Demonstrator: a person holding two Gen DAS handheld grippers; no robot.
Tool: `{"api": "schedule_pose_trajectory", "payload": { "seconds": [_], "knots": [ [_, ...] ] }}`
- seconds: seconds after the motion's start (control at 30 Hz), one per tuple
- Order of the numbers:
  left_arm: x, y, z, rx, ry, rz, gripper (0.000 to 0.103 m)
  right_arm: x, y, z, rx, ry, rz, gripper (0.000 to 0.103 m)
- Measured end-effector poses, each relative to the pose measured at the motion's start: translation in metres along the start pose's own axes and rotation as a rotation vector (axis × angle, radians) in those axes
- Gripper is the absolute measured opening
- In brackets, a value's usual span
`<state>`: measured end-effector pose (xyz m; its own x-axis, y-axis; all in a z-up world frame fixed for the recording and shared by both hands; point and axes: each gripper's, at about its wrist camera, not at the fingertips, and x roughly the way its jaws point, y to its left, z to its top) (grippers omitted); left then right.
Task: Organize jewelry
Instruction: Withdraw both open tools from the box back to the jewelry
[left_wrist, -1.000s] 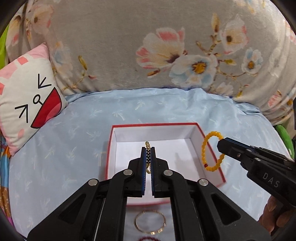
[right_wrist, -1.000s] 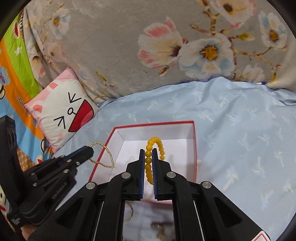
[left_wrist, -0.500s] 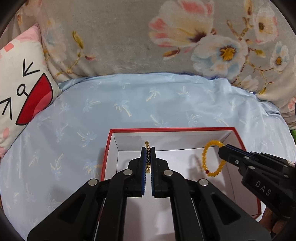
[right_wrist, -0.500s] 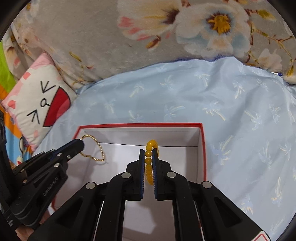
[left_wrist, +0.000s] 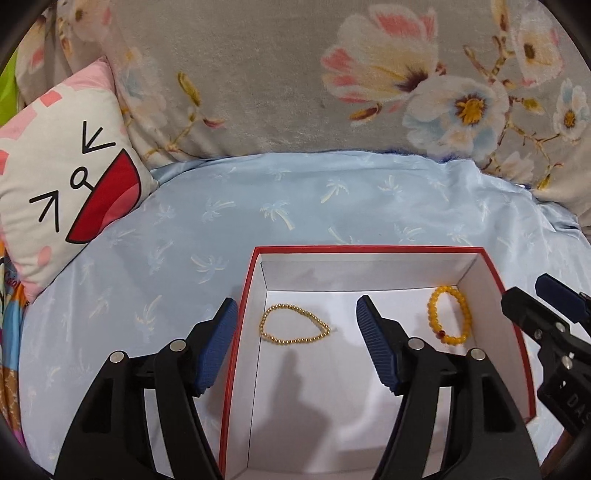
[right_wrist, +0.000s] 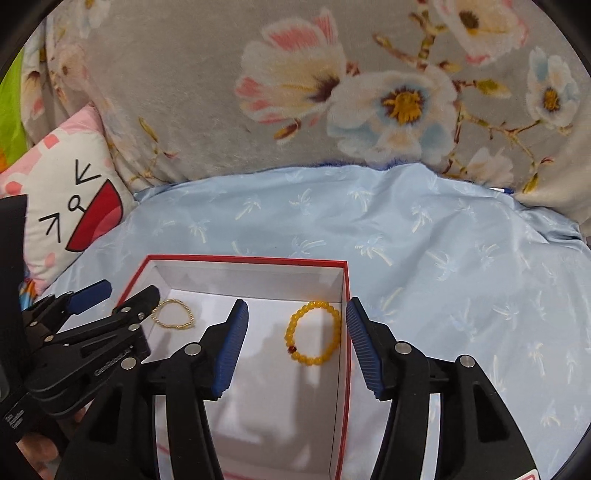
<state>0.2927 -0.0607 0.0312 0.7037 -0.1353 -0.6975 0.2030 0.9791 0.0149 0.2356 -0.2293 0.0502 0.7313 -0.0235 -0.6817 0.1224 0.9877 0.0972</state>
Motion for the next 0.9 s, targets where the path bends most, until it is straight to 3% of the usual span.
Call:
{"api": "schedule_pose_trajectory", "payload": {
  "seconds": [0.17,0.5,0.9],
  "knots": [
    [-0.034,-0.003,-0.015,0.011,-0.015,0.007,0.064,-0.043,0.002,-0.017,0.008,-0.029,0.023,0.055],
    [-0.096,-0.005,-0.055,-0.004,-0.019,-0.011,0.071,-0.115,0.003,-0.062,-0.004,-0.07,-0.01,0.056],
    [-0.128,0.005,-0.111,-0.017,0.039,-0.019,0.071,-0.145,-0.021,-0.125,0.027,0.03,-0.02,0.056]
  ]
}}
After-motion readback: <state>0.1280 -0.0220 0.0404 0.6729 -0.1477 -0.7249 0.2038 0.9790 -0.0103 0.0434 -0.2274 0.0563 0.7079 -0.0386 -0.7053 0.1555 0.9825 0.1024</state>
